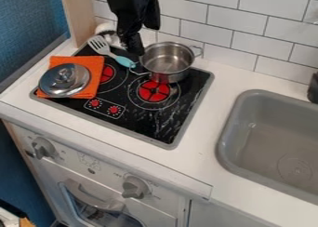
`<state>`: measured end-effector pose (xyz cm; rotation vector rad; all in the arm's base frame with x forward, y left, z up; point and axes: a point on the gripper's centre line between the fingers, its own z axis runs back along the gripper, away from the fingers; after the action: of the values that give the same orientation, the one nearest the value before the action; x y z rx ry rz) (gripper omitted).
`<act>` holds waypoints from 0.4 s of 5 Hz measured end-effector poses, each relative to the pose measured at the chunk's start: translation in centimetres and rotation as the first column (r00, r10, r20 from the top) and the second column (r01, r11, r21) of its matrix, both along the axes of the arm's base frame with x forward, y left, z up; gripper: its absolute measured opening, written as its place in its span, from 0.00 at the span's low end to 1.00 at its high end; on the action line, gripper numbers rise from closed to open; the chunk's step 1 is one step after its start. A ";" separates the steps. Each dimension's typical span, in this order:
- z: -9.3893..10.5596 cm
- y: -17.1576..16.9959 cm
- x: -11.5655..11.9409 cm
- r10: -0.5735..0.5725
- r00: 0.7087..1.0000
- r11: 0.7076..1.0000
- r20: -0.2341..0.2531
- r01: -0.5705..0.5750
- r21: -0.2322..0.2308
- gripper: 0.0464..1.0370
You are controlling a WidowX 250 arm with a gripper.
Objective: Pick up spatula and put it on the lower right of the stove
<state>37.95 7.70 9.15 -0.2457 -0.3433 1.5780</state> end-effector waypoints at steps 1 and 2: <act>-1.5 -0.1 -0.1 0.003 0.999 1.000 -0.040 -0.003 -0.010 0.96; -1.6 1.1 0.1 0.032 0.997 0.999 -0.065 -0.032 0.005 0.96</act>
<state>38.04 8.84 7.57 -0.1863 -0.3007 1.6129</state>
